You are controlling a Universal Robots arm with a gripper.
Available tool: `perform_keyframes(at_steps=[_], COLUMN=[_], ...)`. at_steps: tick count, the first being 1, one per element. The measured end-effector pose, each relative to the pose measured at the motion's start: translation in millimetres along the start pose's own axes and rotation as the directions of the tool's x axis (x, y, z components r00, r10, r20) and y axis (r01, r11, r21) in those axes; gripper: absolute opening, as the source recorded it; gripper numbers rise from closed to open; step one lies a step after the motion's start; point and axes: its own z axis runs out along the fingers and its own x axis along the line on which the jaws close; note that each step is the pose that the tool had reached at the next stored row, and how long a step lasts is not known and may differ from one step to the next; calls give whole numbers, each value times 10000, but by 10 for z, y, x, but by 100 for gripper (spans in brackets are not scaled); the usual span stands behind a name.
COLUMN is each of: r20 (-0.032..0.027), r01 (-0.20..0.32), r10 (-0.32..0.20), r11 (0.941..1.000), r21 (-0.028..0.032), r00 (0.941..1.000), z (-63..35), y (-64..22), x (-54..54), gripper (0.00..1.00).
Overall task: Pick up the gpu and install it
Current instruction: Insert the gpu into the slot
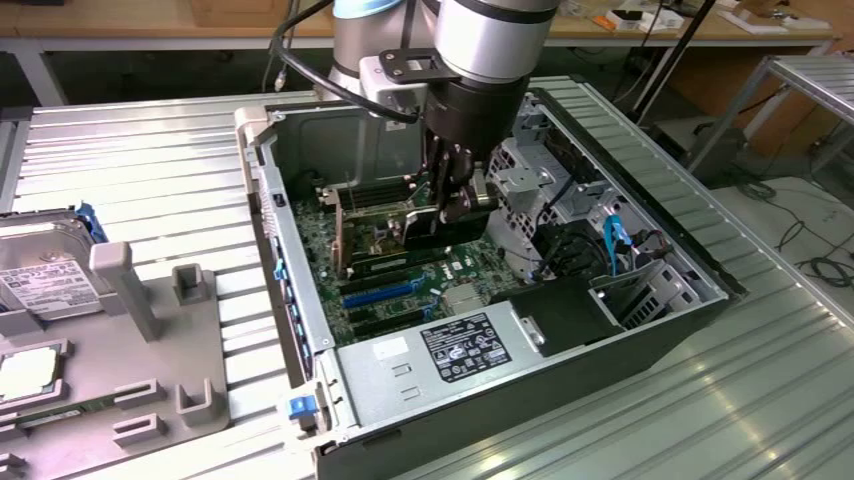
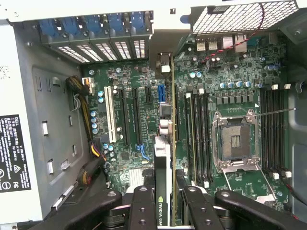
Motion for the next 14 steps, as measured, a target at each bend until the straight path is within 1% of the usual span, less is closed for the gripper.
perform_keyframes(at_steps=[11, 14], r20=[3, 2], r01=[0, 0], r10=[0, 0], r11=[10000, 10000], r21=[1, 0], r00=[10000, 10000], z=[7, 83], y=[0, 2], x=[0, 2], gripper=[27, 27])
